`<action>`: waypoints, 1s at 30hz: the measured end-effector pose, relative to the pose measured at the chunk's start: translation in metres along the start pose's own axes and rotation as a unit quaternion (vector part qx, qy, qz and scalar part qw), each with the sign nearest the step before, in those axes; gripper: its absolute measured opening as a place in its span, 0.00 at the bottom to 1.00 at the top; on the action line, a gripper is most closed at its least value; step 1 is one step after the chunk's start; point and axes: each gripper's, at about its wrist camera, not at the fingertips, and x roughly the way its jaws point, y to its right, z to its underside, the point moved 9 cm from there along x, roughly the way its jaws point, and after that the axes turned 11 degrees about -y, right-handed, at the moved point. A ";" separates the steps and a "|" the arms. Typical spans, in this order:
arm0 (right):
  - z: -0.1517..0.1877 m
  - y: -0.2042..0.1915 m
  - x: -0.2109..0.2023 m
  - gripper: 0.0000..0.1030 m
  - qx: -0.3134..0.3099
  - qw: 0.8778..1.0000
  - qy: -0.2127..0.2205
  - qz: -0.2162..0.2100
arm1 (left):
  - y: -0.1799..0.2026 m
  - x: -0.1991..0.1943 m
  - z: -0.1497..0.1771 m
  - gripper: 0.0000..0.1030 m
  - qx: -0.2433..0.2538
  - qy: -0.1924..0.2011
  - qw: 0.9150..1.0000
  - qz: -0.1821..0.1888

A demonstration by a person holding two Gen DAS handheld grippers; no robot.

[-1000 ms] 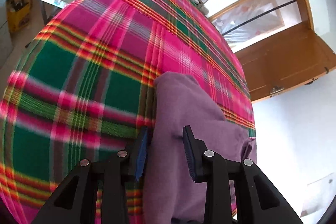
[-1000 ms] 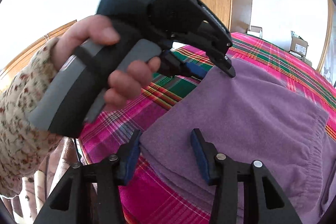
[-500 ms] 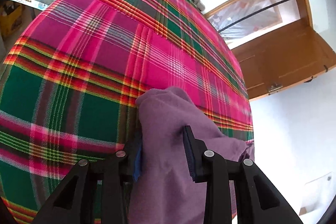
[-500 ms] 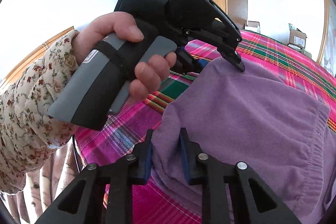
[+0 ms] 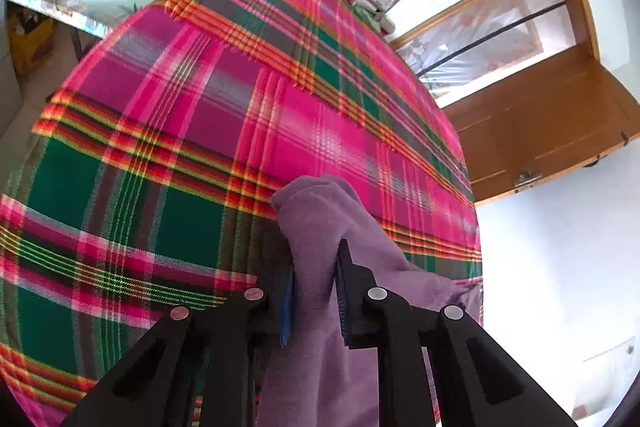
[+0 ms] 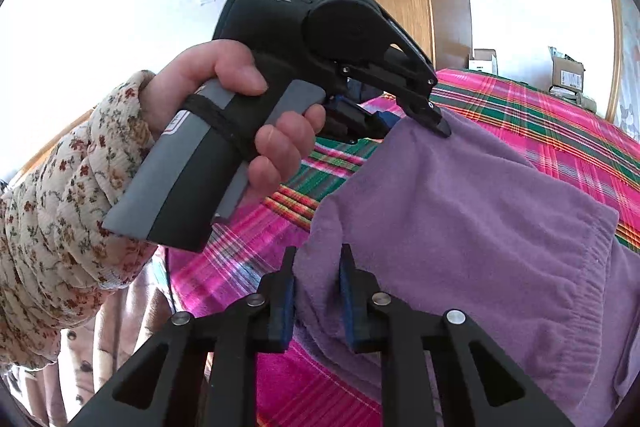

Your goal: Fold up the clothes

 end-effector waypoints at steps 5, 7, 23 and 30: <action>-0.007 -0.004 -0.007 0.19 0.010 1.000 0.019 -0.013 | 0.015 -0.008 0.001 0.18 0.017 0.012 1.000 -0.008; -0.008 -0.002 -0.009 0.18 0.013 1.000 0.023 -0.016 | 0.018 -0.009 0.001 0.18 0.016 0.012 1.000 -0.012; 0.005 0.005 -0.087 0.18 0.031 0.995 0.095 -0.028 | 0.083 -0.029 0.009 0.17 0.048 0.042 0.998 -0.031; 0.018 0.012 -0.137 0.18 0.043 0.991 0.125 -0.023 | 0.119 -0.031 0.014 0.17 0.065 0.052 0.996 -0.032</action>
